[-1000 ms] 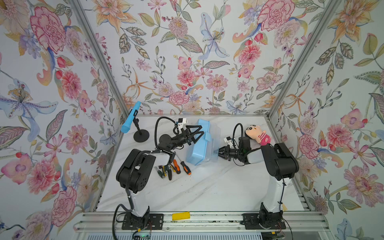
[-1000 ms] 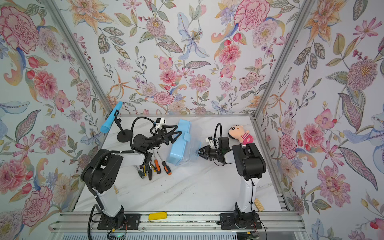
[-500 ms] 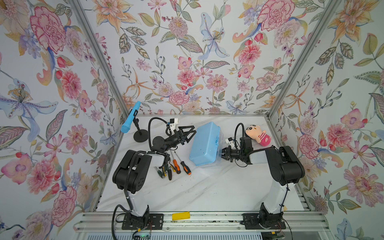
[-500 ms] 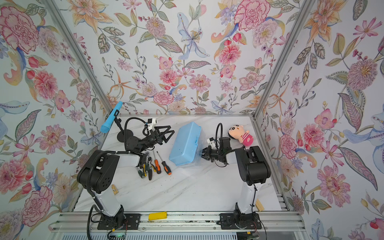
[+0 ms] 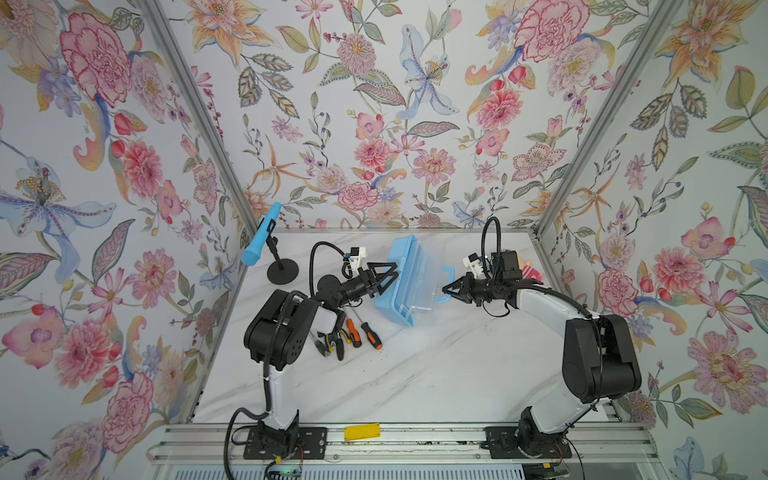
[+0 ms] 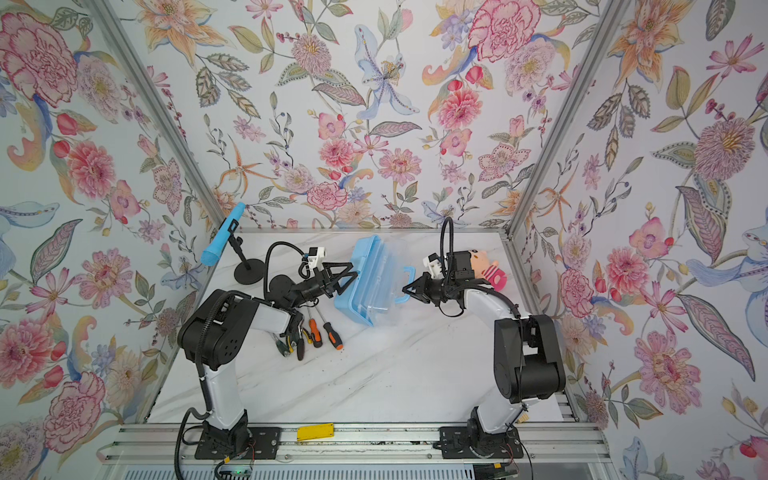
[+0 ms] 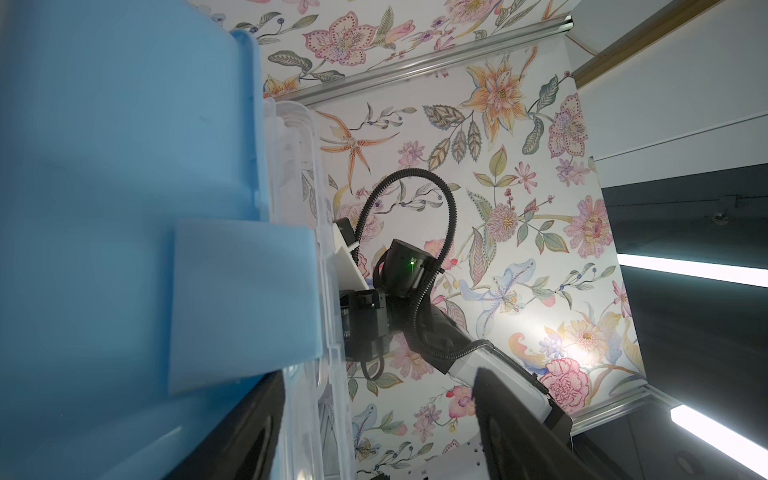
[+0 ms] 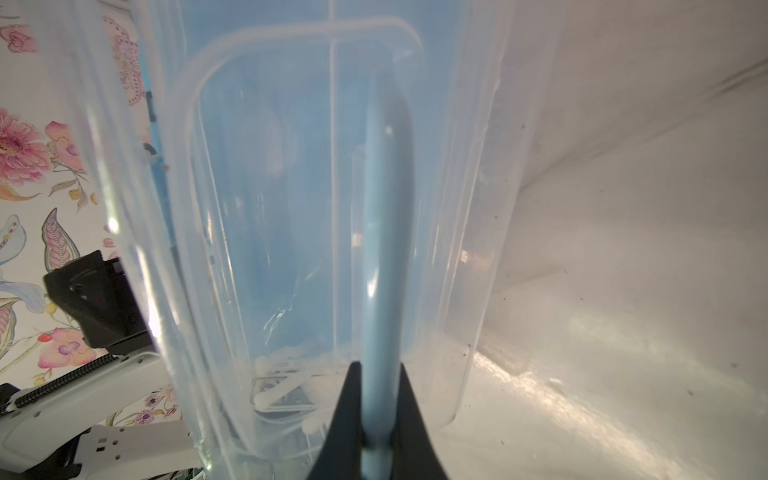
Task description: Pack the tool kit
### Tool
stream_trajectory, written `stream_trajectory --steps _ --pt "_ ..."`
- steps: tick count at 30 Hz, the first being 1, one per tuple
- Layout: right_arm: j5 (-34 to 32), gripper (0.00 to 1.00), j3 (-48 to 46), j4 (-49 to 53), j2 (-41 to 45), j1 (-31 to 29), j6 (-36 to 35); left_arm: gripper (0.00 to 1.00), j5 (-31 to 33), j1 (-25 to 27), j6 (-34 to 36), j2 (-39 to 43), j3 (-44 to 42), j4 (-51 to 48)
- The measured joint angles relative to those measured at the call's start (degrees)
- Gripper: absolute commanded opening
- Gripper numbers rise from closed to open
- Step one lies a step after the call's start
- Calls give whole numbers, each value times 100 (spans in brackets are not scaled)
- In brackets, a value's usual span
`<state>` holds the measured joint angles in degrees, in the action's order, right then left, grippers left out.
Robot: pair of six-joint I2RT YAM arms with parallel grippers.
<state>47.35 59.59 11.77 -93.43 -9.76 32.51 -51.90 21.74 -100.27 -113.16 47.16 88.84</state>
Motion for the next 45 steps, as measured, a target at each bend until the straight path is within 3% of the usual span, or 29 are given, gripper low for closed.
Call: stream_trajectory --steps 7,22,28,38,45 --pt "-179 0 433 1001 391 0 -223 75 -31 98 87 -4 -2 -28" --pt "166 0 734 1790 680 -55 -577 76 2 162 507 437 -688 -389" --pt "385 0 682 1808 680 -55 -584 77 2 282 1241 966 -621 -1335" --pt "798 0 306 1716 730 -31 -616 82 385 332 3226 1744 -144 -4251" --pt "905 0 210 1561 750 -22 -612 82 457 417 3716 1735 87 -5001"
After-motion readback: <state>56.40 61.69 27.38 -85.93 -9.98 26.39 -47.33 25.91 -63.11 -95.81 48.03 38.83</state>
